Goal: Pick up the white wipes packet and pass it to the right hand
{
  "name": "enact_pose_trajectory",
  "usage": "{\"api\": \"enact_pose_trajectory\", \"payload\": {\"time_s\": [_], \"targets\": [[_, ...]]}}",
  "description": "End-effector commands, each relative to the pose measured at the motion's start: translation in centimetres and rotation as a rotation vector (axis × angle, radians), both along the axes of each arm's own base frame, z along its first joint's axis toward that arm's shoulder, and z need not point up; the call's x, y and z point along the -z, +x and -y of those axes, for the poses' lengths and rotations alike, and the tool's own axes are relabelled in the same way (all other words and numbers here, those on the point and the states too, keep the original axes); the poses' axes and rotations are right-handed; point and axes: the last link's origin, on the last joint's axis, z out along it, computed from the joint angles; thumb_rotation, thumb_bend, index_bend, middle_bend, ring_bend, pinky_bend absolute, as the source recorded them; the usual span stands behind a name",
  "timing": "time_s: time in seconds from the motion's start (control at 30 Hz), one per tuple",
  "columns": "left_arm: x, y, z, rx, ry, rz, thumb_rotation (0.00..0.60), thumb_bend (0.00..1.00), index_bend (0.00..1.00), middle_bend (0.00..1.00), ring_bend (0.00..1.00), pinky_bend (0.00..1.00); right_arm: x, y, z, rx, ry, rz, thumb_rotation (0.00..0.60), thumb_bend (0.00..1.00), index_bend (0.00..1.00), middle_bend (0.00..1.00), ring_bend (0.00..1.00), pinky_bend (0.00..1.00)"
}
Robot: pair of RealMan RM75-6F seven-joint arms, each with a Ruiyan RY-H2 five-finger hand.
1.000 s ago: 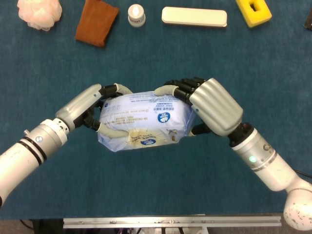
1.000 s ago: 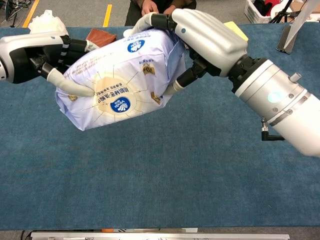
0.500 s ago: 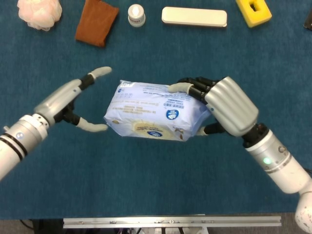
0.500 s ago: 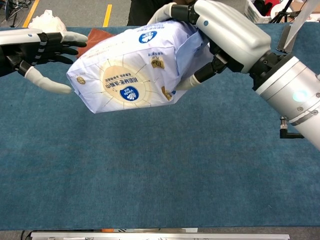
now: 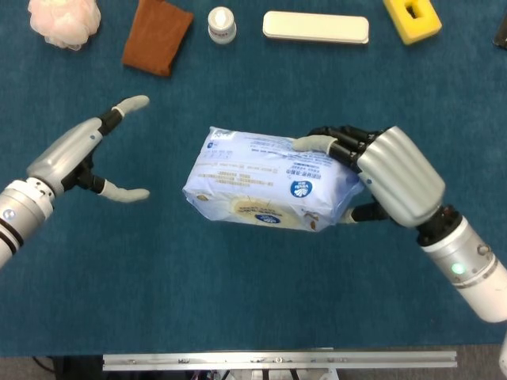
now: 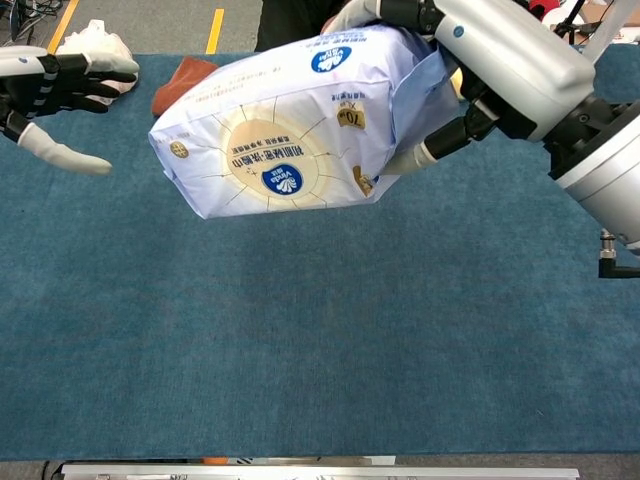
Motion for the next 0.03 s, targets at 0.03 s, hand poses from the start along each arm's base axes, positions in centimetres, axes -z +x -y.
{"api": "enact_pose_trajectory", "payload": {"time_s": [0.03], "targets": [[-0.03,-0.07,0.0,-0.001,0.0,-0.003,0.6,0.13,0.0,0.0,0.0,0.05,-0.08,-0.12,-0.09,0.0,0.001,-0.002,0.6,0.6,0.64,0.57,0.7,0.8]]}}
